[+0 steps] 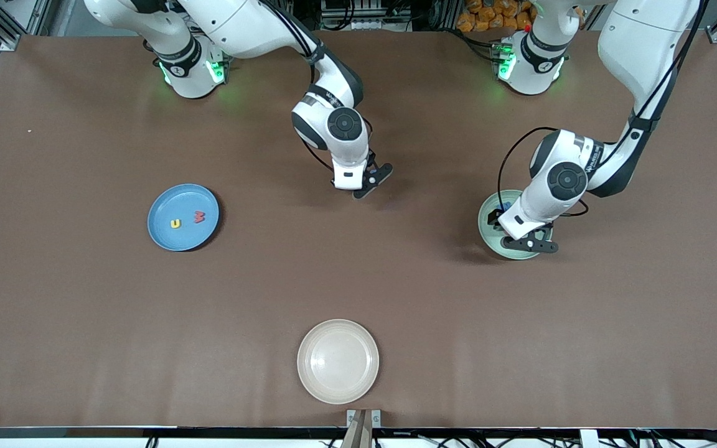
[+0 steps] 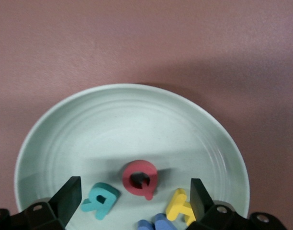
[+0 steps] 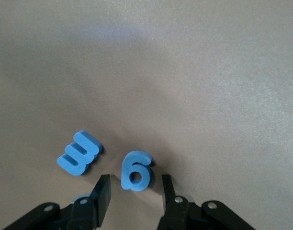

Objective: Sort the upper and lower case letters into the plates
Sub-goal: 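Grasp the blue g with the right gripper while the left gripper withdraws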

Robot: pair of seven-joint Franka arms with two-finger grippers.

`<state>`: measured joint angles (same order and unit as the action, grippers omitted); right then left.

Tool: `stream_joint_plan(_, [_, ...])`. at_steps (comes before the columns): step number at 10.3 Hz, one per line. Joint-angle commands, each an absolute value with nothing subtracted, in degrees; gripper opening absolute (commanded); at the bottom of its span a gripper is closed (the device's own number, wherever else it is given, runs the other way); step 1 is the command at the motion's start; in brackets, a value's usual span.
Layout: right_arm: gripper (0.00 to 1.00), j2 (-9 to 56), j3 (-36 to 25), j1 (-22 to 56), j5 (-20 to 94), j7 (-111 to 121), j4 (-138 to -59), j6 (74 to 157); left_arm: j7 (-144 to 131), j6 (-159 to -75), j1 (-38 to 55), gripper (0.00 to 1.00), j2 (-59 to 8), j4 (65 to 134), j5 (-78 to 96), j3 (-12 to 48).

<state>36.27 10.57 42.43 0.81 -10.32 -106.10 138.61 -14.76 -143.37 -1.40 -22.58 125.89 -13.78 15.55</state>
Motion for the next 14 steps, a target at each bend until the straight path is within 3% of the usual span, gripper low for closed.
stream_joint_plan(1, [0.47, 37.5, 10.7, 42.6, -0.7, -12.7, -104.7, 138.4, -9.8, -142.9, -1.3, 1.0, -19.2, 126.7, -14.1, 13.5])
stream_joint_plan(8, [0.43, 39.2, 10.7, 42.6, -2.5, -12.6, -103.0, 138.3, -1.4, -136.4, -1.8, 1.0, -12.8, 126.6, -13.3, 9.5])
stream_joint_plan(11, [0.26, 39.0, 10.7, 42.5, -2.8, -12.6, -103.0, 138.3, -1.0, -134.0, -1.6, 1.0, -8.6, 126.5, -13.2, 8.1])
stream_joint_plan(13, [0.0, 38.1, 10.7, 42.4, -2.7, -12.6, -102.7, 138.0, -1.1, -132.0, -1.6, 1.0, -5.4, 126.0, -12.8, 8.1])
stream_joint_plan(14, [0.0, 37.3, 10.7, 42.0, -2.3, -12.6, -102.4, 136.8, -1.1, -131.6, -1.5, 1.0, -3.6, 125.7, -11.0, 7.7])
